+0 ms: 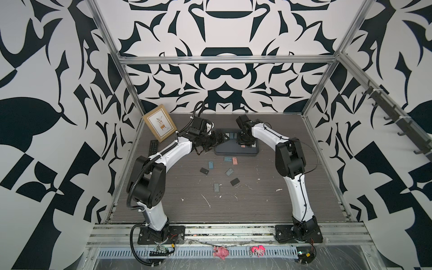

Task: Put the eraser in the storage box
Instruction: Place the eraser in the storage box.

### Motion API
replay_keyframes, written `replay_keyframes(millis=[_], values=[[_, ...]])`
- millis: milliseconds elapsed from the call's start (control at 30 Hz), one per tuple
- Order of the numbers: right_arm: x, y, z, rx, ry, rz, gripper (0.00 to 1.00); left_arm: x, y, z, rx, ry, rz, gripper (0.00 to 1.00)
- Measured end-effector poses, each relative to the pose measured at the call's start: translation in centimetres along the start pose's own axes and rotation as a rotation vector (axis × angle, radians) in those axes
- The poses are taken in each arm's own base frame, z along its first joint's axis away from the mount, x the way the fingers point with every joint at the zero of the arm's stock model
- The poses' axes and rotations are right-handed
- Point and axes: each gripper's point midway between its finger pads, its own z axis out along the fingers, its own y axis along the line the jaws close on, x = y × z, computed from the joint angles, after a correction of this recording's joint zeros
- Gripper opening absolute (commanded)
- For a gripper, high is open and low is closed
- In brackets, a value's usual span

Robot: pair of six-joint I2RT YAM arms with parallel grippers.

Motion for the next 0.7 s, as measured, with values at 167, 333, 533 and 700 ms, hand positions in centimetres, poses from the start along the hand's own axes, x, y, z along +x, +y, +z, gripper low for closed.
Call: replay_keyframes(millis=[167,333,533,700], values=[[-1.7,0.3,-0.4,-0.015,-0.030,-0.001,0.21,0.2,0.6,0.5,-0.009,0.013,-0.012,0.99],[-1.6,0.4,0.2,-0.011,-0.019,-0.012,0.22,0.1,0.7,0.6,-0.009,0.014,-0.013,0.99],[-1.4,0.2,0.4,0.001,-0.013,-0.015,0.22,0.2,0.7,0.6,-0.007,0.016,-0.012,0.99],[-0.9,-0.1,0.8,0.010,0.001,-0.017,0.22,0.2,0.7,0.6,-0.007,0.016,-0.012,0.99]])
